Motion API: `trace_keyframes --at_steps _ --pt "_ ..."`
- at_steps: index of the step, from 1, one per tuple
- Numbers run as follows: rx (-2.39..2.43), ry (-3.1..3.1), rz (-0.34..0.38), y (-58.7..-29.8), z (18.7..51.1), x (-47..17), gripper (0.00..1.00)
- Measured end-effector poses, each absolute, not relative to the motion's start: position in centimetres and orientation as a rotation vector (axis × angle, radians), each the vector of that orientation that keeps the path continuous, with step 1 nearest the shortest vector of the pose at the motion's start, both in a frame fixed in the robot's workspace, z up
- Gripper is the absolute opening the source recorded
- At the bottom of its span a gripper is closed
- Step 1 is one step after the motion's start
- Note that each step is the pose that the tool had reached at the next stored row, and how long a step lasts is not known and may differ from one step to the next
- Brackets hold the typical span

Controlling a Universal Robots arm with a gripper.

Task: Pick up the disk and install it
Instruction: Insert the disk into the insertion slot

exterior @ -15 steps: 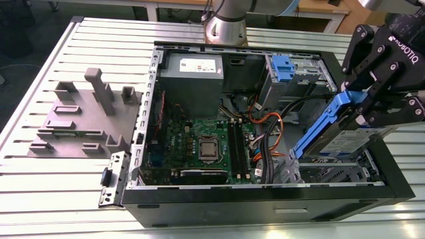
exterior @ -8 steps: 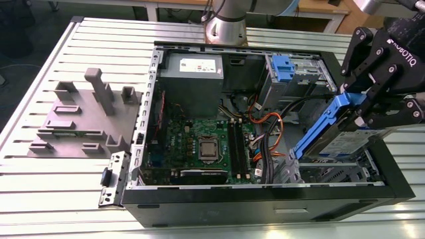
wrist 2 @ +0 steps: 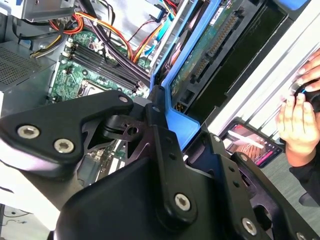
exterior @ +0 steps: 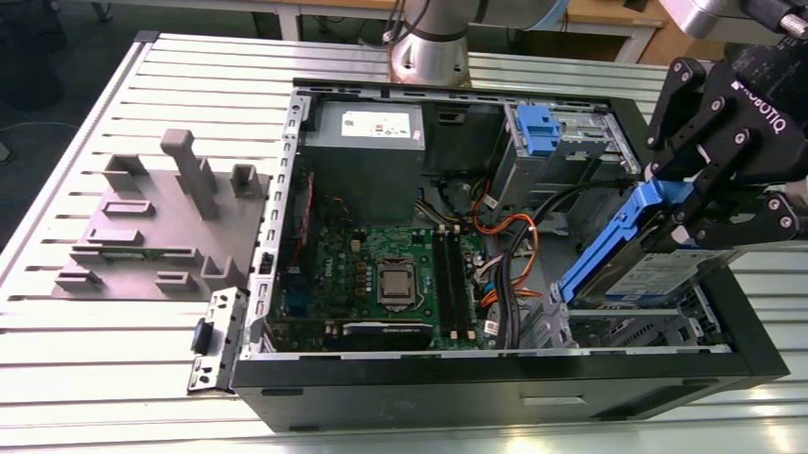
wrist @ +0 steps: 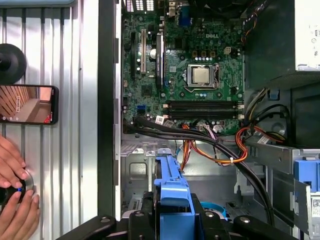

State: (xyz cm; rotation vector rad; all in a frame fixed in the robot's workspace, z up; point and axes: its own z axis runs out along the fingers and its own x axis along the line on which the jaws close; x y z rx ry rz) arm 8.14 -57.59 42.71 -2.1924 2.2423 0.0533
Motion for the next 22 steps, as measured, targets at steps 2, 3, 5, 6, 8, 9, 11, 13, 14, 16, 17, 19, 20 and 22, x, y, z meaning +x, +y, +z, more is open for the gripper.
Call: trace_keyframes --at_steps 2,3,5,6,8,9,11,13,14,16,17,19,20,22 --pt "-2.192 2.242 0.053 -57.59 42.68 8.14 0.37" --pt "-2.192 2.242 0.053 -57.59 42.68 8.14 0.37" --pt "-2.192 2.242 0.053 -57.59 42.67 8.14 0.37" --pt "-2.192 2.242 0.053 -57.59 42.67 8.14 0.37" --pt "-2.192 2.242 0.053 -57.59 42.67 8.14 0.37" --pt "-2.192 2.242 0.053 -57.59 42.67 8.14 0.37" --pt "-2.192 2.242 0.053 -57.59 42.67 8.14 0.37" --pt "-2.192 2.242 0.053 -57.59 42.67 8.14 0.38" --pt "-2.193 2.242 0.053 -57.59 42.67 8.14 0.38" --pt "-2.192 2.242 0.053 -57.59 42.64 8.14 0.44" --pt "-2.192 2.242 0.053 -57.59 42.55 8.14 0.50" --pt "-2.192 2.241 0.052 -57.60 42.25 8.14 0.50" --pt "-2.192 2.242 0.052 -57.60 42.07 8.14 0.50" --pt "-2.192 2.242 0.052 -57.61 41.71 8.14 0.50"
